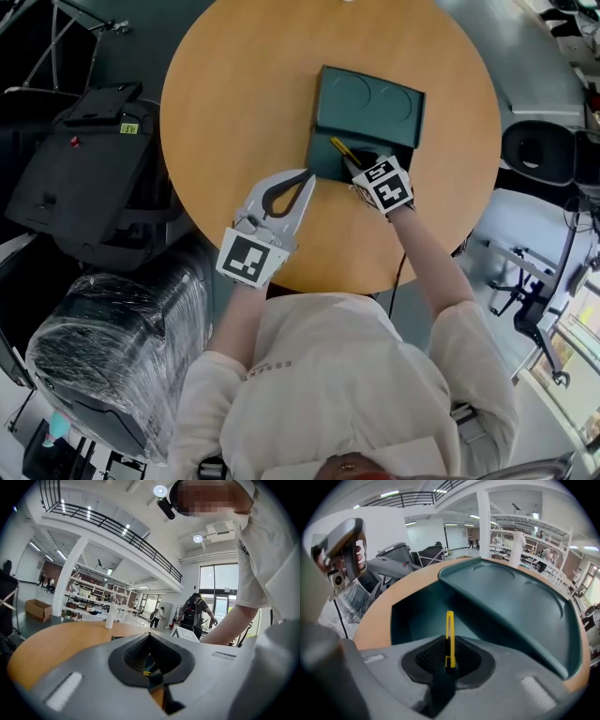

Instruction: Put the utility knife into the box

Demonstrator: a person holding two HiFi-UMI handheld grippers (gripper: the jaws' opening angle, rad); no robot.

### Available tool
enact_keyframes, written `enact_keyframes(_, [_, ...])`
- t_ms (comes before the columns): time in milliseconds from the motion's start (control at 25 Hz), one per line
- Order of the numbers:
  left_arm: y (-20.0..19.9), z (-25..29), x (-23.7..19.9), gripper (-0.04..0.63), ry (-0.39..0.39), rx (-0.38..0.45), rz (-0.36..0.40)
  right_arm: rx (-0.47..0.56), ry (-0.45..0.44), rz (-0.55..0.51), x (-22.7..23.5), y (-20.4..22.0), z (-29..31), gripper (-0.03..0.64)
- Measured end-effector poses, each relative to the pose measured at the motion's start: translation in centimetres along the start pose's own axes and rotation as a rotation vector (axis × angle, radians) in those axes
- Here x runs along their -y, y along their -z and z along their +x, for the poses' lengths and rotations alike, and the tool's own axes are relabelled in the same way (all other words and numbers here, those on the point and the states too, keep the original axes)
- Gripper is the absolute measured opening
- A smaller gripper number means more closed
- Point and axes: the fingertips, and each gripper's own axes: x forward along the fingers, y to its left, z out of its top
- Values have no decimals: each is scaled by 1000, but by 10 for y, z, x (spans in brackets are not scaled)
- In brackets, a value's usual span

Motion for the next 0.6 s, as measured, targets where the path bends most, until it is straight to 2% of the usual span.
enact_keyframes(120, [0,-1,2,14,4,-3,0,8,-20,2,-4,-1,1,59])
enact_keyframes(160, [-1,-1,4,14,8,-3,5,17,-18,1,-5,-3,0,103])
enact_keyframes(240, [-5,-2,8,14,13,-5,19,69,5,3,-3,-12,-11,124])
enact_keyframes(320, [-11,-4,11,14,6,-9,33,171,35,23,-1,-25,-34,124])
enact_keyframes(480, [-34,-7,12,14,-28,4,85,442,99,117,0,-48,-102,119])
enact_keyframes(600, [-51,-11,22,14,-47,24,129,591,118,174,-5,-46,-153,55])
